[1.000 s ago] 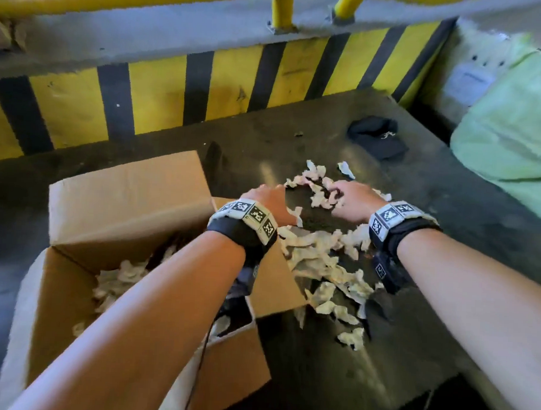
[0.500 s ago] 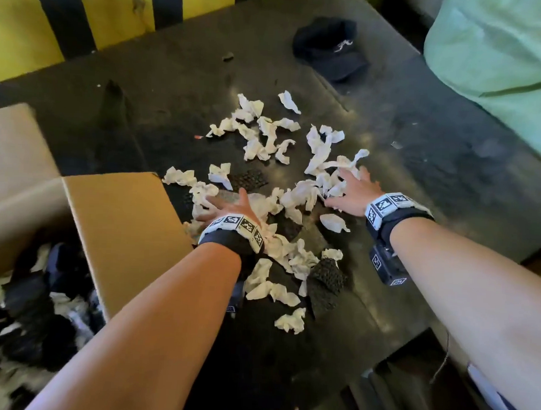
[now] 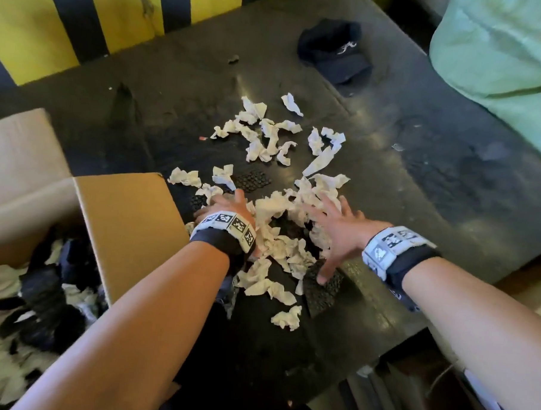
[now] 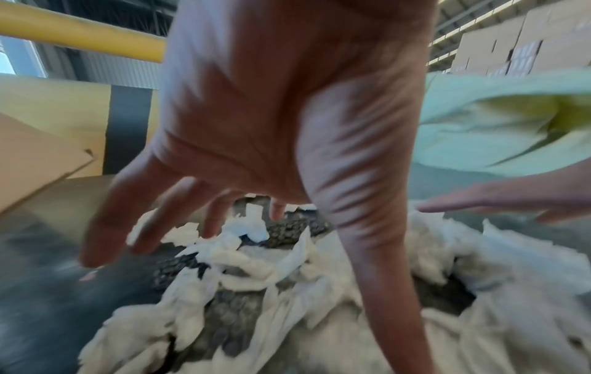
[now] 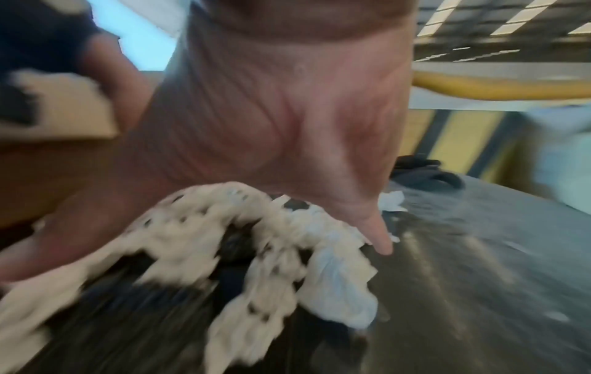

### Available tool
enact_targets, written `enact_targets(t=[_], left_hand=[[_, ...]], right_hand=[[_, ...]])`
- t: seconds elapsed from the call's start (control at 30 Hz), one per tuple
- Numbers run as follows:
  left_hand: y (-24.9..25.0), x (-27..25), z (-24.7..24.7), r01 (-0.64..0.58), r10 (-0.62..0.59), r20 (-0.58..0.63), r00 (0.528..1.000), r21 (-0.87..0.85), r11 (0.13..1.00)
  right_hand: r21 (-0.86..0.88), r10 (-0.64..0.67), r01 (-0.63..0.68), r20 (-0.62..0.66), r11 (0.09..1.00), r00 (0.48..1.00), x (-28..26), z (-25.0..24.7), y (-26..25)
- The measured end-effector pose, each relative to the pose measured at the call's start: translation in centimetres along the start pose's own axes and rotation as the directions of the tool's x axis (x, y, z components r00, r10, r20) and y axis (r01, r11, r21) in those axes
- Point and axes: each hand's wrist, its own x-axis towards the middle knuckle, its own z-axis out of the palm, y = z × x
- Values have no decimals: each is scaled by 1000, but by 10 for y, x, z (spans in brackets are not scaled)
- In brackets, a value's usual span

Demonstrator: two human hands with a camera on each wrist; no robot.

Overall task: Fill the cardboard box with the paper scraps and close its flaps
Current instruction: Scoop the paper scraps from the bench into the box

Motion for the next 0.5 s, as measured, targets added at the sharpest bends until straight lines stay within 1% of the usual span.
enact_targets(t=[0.07,0.13,0.17,0.2,0.23,0.27,0.33,0.4,0.5], left_hand=[[-3,-1,14,-14,12,107,994,16,1000],[-3,1,36,-29,40,219,975,-53,998],[-1,0,44,-24,45,237,971,-92,996],[2,0,51,-28,55,232,971,-118,993],[5,0,56,-48,76,201,977,-140,989],[8,0,59,-75,99,155,983,-157,985],[11,-3,53,-136,149,67,987,-171,976],[10,-7,38,-167,169,3,986,-140,976],[7,-11,14,-132,131,-42,991,-38,990]], right_hand=[[-118,4,-1,23,993,1000,0,23,-11],[-158,3,-9,-36,987,999,7,48,-18],[-140,-1,-11,-83,990,997,11,56,-19],[-99,-3,-10,-130,995,992,15,60,-20],[-55,0,-9,-172,998,985,17,61,-21],[-27,1,-7,-212,1000,977,19,58,-21],[-23,-4,-2,-260,1000,966,20,48,-21],[-36,-20,10,-282,999,959,16,31,-21],[-89,-31,4,-305,996,952,8,1,-19]])
